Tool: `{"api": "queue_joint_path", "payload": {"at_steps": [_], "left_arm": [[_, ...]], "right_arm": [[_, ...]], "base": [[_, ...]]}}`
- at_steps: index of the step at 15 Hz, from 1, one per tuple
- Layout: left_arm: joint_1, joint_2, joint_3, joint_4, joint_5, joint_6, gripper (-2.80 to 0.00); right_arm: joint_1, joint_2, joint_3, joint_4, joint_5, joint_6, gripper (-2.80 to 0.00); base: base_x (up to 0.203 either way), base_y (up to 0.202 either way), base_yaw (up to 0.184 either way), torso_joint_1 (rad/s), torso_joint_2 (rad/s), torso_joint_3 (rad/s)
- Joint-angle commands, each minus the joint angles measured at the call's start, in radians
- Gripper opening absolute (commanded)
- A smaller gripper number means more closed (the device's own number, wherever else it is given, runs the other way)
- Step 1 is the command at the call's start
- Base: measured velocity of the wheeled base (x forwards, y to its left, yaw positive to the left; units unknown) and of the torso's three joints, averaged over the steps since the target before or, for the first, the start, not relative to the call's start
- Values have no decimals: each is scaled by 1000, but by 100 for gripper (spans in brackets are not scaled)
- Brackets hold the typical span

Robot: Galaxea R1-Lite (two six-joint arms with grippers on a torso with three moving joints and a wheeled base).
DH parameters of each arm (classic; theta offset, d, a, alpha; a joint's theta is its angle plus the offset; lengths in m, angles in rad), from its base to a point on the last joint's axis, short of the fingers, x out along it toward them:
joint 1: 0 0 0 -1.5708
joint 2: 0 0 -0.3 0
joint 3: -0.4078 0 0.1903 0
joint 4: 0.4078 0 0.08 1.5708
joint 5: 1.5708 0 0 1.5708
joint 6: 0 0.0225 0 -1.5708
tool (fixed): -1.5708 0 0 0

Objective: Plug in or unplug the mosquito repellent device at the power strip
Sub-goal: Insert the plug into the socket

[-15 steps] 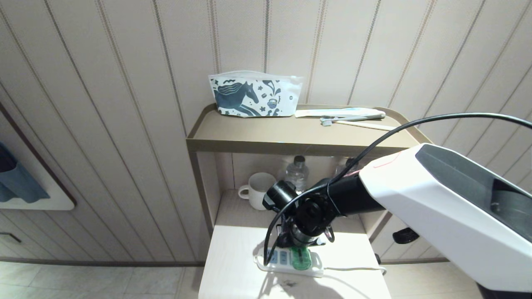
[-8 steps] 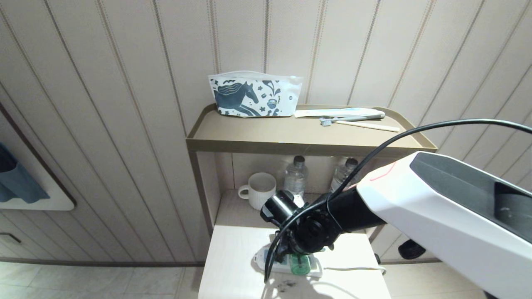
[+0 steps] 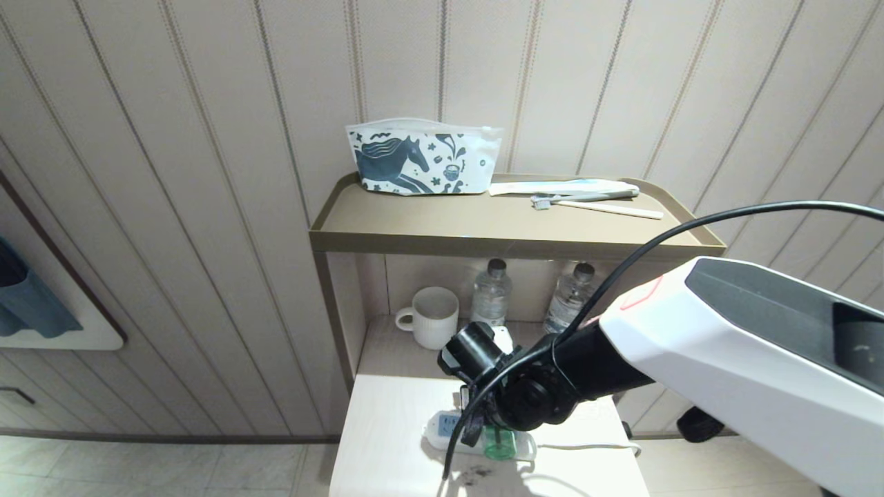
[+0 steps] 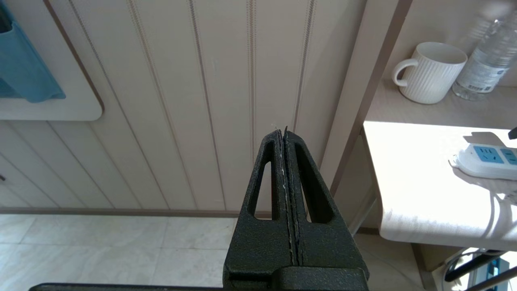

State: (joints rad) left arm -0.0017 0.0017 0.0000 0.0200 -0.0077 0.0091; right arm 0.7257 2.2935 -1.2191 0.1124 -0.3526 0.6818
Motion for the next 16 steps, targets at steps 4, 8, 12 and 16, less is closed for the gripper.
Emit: {"api": "queue_joint_path", "payload": {"at_steps": [4,8,12,16], "left_arm": [[0,1,0,0,0,0,-280],[0,1,0,0,0,0,-280],[0,1,0,0,0,0,-280],[0,0,0,0,0,0,-280]], "right_arm": [[0,-48,43,-39,-3,22,-280],[13,-62,50,-39,-15,19,-280],[36,-94,43,-39,-23,15,-280],[41,-108,38,-37,-37,13,0]], "base": [[0,0,0,0,0,0],[0,0,0,0,0,0],[0,0,0,0,0,0],[0,0,0,0,0,0]]}}
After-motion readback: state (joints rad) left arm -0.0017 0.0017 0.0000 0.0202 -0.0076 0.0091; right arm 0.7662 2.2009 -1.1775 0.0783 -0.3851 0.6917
